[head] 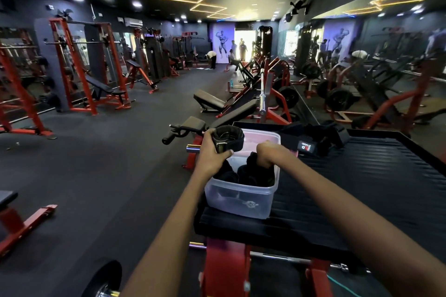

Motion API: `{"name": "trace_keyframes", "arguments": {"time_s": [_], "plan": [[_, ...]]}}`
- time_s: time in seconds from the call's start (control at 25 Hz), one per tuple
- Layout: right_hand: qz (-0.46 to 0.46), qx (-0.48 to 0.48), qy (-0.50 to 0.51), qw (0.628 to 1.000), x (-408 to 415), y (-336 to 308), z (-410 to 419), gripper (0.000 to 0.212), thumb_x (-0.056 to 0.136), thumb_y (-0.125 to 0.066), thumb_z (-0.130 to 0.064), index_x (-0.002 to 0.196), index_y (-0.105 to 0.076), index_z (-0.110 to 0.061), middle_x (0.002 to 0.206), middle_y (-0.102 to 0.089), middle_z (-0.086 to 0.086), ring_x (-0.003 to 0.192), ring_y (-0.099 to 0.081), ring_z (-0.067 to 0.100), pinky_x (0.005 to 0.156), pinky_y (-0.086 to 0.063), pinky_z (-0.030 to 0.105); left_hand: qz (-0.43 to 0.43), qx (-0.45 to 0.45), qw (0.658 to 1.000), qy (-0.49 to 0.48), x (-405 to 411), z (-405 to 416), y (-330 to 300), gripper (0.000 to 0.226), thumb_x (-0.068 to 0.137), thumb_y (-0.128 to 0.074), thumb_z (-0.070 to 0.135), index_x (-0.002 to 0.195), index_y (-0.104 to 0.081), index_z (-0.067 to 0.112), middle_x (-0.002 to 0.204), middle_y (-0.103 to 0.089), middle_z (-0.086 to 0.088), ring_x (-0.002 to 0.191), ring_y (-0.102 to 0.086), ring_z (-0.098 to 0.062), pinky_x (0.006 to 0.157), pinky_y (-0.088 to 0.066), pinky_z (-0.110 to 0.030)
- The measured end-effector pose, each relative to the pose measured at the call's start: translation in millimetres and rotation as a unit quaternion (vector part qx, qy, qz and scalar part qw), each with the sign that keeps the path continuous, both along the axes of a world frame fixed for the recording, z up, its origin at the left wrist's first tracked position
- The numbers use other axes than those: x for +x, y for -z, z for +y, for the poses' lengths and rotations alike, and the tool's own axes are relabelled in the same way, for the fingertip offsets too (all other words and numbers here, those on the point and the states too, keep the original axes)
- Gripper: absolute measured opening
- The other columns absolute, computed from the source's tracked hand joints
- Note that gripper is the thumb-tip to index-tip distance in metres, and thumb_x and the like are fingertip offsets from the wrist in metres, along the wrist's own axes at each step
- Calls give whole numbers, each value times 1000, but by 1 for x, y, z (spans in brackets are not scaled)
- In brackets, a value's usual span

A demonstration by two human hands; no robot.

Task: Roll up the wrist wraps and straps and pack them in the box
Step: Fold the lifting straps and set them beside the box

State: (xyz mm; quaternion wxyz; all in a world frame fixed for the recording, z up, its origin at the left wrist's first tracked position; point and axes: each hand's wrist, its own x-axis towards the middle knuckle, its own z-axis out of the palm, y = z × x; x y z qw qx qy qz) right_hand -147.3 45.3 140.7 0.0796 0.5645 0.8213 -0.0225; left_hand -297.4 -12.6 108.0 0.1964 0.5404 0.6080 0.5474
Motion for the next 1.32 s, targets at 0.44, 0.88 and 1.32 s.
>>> {"name": "trace_keyframes", "arguments": {"time_s": [0.44, 0.88, 1.32], "plan": [[134, -23, -7, 991, 10, -14, 4, 42, 89, -57, -25, 123, -55, -2, 122, -57, 13, 107, -55, 28, 85, -45, 31, 38, 5, 999, -4, 1, -5, -3, 68, 73, -73, 4, 133, -41, 12, 135, -38, -7, 120, -43, -16, 96, -32, -19], [327, 23, -142, 934, -15, -31, 18, 61, 62, -74, 1, 119, -61, -16, 118, -61, 9, 107, -59, 24, 87, -51, 33, 19, -8, 1000, -9, -2, -11, -1, 71, 76, -75, 18, 138, -41, 19, 140, -48, 0, 127, -46, -16, 103, -41, -32], [192, -22, -50, 980, -40, 13, 47, 62, 75, -73, -25, 130, -47, -12, 127, -57, 15, 116, -53, 29, 94, -44, 36, 104, -168, 977, -79, -6, -16, 15, 47, 96, -40, 28, 142, -37, 20, 140, -48, -14, 126, -45, -35, 102, -35, -37]]}}
